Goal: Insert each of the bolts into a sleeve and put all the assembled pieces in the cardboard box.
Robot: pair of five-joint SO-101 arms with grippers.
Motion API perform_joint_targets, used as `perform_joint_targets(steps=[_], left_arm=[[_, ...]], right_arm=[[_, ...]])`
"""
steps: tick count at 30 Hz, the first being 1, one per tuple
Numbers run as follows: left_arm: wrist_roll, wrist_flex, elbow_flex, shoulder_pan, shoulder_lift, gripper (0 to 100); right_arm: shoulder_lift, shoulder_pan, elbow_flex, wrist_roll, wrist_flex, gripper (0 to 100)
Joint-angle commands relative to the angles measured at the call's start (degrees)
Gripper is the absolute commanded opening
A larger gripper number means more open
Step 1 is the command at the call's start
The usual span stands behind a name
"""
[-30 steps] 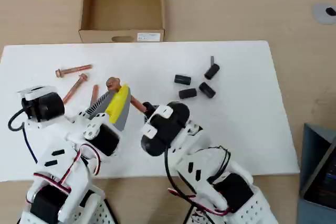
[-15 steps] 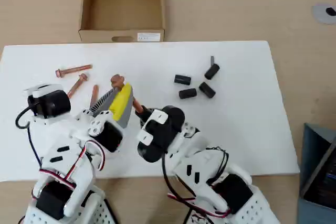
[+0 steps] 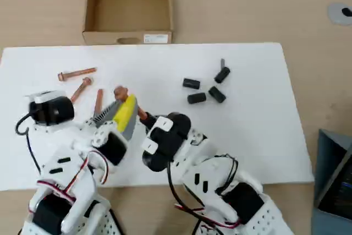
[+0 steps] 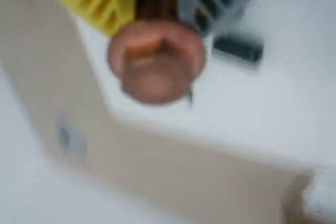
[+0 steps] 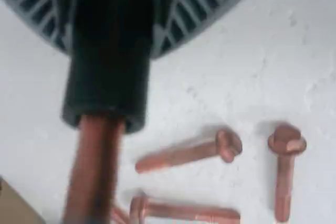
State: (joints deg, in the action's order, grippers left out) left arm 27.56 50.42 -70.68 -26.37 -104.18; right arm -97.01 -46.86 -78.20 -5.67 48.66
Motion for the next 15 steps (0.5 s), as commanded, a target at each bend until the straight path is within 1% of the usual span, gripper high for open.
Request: perform_joint_targets(steps=[1, 5, 11, 13, 15], left_arm=[[0.0, 4.1, 3.3, -4.9, -0.3, 0], [-0.2, 4.9, 2.2, -6.7, -0.3, 0], [-0.4, 5.2, -0.4, -6.3, -0.3, 1], [-1.1, 5.2, -0.4, -6.2, -0.3, 6], [-1.8, 5.2, -0.2, -6.1, -0.3, 14]], right_arm=[[-0.6, -0.7, 2.6, -0.3, -1.6, 0.9], [-0.6, -0.7, 2.6, -0.3, -1.6, 0.9], [-0.6, -0.7, 2.6, -0.3, -1.6, 0.9], [-0.6, -0.7, 2.6, -0.3, -1.6, 0.9], [-0.6, -0.7, 2.6, -0.3, -1.6, 0.9]])
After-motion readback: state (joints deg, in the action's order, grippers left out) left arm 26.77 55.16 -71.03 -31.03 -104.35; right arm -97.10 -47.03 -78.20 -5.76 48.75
